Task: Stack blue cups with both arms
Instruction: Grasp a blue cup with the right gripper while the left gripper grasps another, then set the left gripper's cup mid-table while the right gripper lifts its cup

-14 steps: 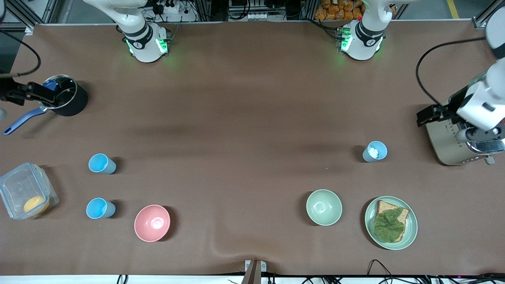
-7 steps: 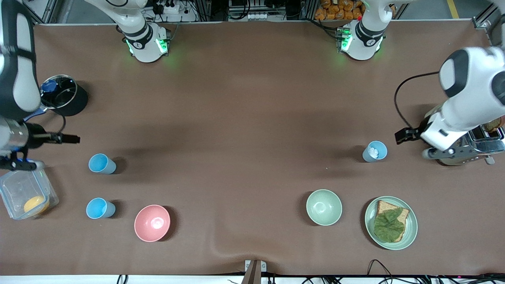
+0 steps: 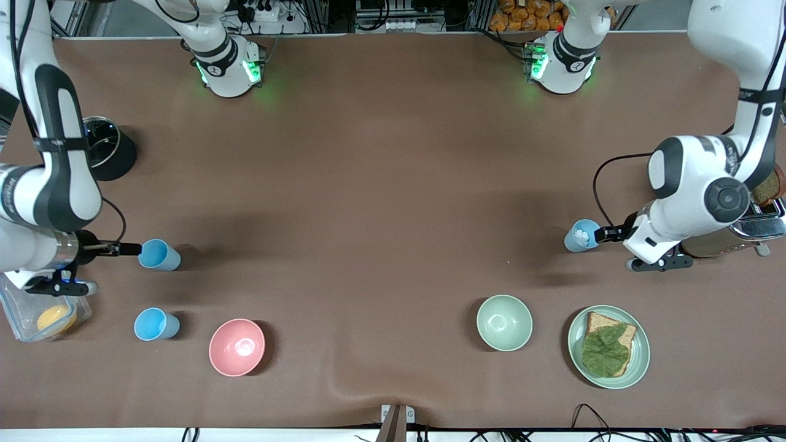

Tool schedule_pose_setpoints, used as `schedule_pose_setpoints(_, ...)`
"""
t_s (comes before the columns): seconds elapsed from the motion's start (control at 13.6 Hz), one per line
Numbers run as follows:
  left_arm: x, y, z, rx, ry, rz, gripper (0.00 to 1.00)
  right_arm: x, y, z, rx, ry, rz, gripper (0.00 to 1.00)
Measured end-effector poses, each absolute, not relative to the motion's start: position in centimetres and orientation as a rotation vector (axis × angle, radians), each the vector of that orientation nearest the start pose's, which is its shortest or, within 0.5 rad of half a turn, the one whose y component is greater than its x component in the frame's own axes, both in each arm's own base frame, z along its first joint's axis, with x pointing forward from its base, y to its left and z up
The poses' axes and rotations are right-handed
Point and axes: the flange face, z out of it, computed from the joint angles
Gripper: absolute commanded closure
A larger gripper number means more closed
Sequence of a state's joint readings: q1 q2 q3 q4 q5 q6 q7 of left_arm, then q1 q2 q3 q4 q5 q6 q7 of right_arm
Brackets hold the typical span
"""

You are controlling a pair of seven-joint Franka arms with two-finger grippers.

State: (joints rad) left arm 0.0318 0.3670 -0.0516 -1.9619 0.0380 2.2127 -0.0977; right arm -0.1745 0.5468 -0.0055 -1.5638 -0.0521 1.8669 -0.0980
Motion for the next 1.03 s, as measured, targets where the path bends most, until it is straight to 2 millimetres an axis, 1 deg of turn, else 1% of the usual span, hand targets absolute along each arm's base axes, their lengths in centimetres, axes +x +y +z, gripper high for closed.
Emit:
schedule_pose_setpoints(0.22, 59.4, -1.4, 26.3, -3.123, -0.076, 0.164, 0.35, 65.7, -12.7, 26.8, -3.123, 0.088, 0.421, 0.00)
schedule_pose_setpoints(0.29, 59.3, -1.5, 26.0, -3.124, -0.072, 0.159, 0.48, 65.7, -12.8, 25.6, -3.120, 0.088, 0.435, 0.00)
schedule_pose_setpoints(0.44, 59.0, -1.9, 25.5, -3.125, -0.062, 0.165, 0.97, 65.6, -12.8, 24.1, -3.113, 0.087, 0.461, 0.00)
schedule_pose_setpoints(0.52, 58.9, -2.1, 25.3, -3.127, -0.055, 0.170, 1.00, 65.5, -12.8, 23.6, -3.110, 0.087, 0.473, 0.00)
schedule_pose_setpoints(0.59, 58.8, -2.3, 25.0, -3.128, -0.050, 0.175, 1.00, 65.4, -12.8, 23.2, -3.108, 0.087, 0.482, 0.00)
schedule_pose_setpoints(0.66, 58.8, -2.5, 24.8, -3.128, -0.047, 0.180, 1.00, 65.4, -12.8, 22.9, -3.107, 0.086, 0.485, 0.22)
schedule_pose_setpoints(0.74, 58.8, -2.6, 24.6, -3.131, -0.048, 0.182, 1.00, 65.5, -12.8, 22.7, -3.109, 0.086, 0.478, 0.64)
schedule_pose_setpoints(0.81, 58.8, -2.6, 24.5, -3.136, -0.054, 0.183, 1.00, 65.6, -12.8, 22.7, -3.111, 0.085, 0.469, 0.91)
schedule_pose_setpoints(0.88, 58.8, -3.0, 24.6, -3.145, -0.056, 0.181, 1.00, 65.6, -12.8, 22.6, -3.111, 0.086, 0.467, 1.00)
schedule_pose_setpoints(1.03, 58.8, -5.0, 24.9, -3.167, -0.024, 0.169, 1.00, 65.6, -12.8, 22.5, -3.106, 0.091, 0.466, 1.00)
